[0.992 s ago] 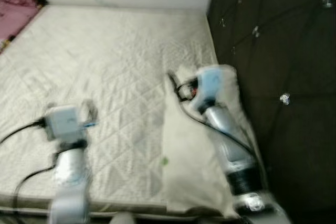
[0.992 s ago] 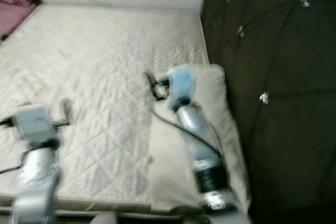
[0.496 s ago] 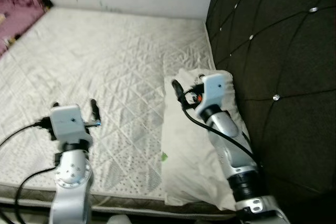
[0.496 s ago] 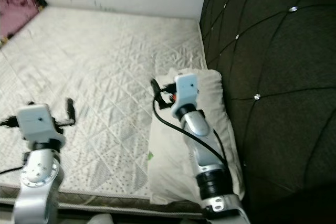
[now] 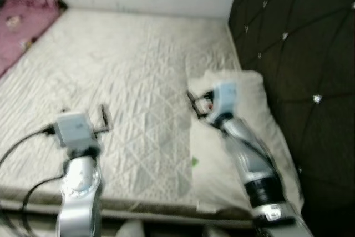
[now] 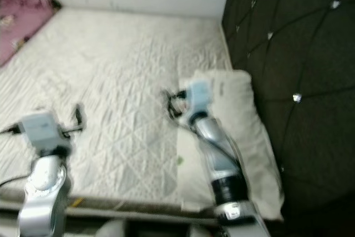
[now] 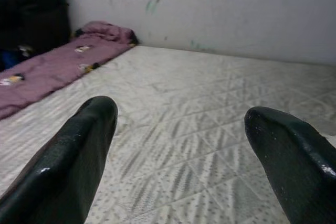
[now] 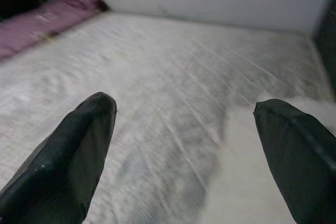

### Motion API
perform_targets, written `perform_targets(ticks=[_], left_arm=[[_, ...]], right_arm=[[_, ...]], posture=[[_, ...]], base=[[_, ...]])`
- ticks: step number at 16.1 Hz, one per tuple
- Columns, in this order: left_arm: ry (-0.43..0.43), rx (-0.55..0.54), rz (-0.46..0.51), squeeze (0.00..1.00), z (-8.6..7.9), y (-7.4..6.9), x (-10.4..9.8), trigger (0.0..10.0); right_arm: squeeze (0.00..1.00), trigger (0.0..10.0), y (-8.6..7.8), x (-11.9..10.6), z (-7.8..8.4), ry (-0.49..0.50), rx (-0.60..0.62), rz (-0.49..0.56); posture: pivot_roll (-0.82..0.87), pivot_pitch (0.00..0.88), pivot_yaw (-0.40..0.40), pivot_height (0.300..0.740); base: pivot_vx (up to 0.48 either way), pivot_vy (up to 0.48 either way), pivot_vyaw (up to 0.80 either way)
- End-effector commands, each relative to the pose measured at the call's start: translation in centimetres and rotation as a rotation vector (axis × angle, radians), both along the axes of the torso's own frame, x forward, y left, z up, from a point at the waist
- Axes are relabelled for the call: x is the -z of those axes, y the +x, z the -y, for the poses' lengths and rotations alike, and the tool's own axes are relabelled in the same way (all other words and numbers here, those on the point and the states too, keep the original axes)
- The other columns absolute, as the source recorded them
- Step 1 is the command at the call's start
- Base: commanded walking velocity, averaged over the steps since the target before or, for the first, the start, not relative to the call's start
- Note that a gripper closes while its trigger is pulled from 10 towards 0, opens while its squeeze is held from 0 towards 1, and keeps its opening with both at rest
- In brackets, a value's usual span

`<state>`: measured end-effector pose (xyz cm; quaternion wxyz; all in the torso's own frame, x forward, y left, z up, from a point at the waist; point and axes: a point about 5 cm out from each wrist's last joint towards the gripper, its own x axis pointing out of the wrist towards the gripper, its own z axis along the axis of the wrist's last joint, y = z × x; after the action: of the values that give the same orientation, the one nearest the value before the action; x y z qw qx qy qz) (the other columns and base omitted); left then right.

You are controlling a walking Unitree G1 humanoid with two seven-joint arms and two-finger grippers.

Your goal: Clean up the room

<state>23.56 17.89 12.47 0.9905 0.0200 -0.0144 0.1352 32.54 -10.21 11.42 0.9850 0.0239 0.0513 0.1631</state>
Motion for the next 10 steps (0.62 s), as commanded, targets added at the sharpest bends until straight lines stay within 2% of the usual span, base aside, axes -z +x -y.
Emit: perform_targets(ticks=[1,3,5,8,10], left_arm=[[0.011,-0.013,0.009,0.00,-0.58,-0.02,-0.28,10.0],[-0.009,-0.008,0.012,0.00,-0.55,-0.03,-0.30,10.0],[-0.037,0.014,0.024,0.00,-0.39,-0.03,-0.38,10.0],[-0.044,0.022,0.029,0.00,-0.31,-0.07,-0.45,10.0],[-0.053,0.021,0.032,0.00,-0.30,-0.07,-0.47,10.0]], right_arm=[[0.00,10.0,0.04,-0.51,-1.24,0.010,-0.037,0.010],[0.00,10.0,0.11,-0.38,-1.31,-0.021,-0.023,0.007],[0.00,10.0,0.14,-0.46,-1.21,0.023,-0.045,-0.012],[0.00,10.0,0.15,-0.15,-1.30,0.000,-0.048,-0.034],[0.00,10.0,0.10,-0.66,-1.91,-0.026,-0.084,0.028]], posture=[[0.06,0.000,-0.036,0.740],[0.06,0.000,-0.036,0.740],[0.06,0.000,-0.038,0.740],[0.06,0.000,-0.038,0.740],[0.06,0.000,-0.038,0.740]], base=[[0.000,0.480,0.00],[0.000,0.480,0.00],[0.000,0.480,0.00],[0.000,0.480,0.00],[0.000,0.480,0.00]])
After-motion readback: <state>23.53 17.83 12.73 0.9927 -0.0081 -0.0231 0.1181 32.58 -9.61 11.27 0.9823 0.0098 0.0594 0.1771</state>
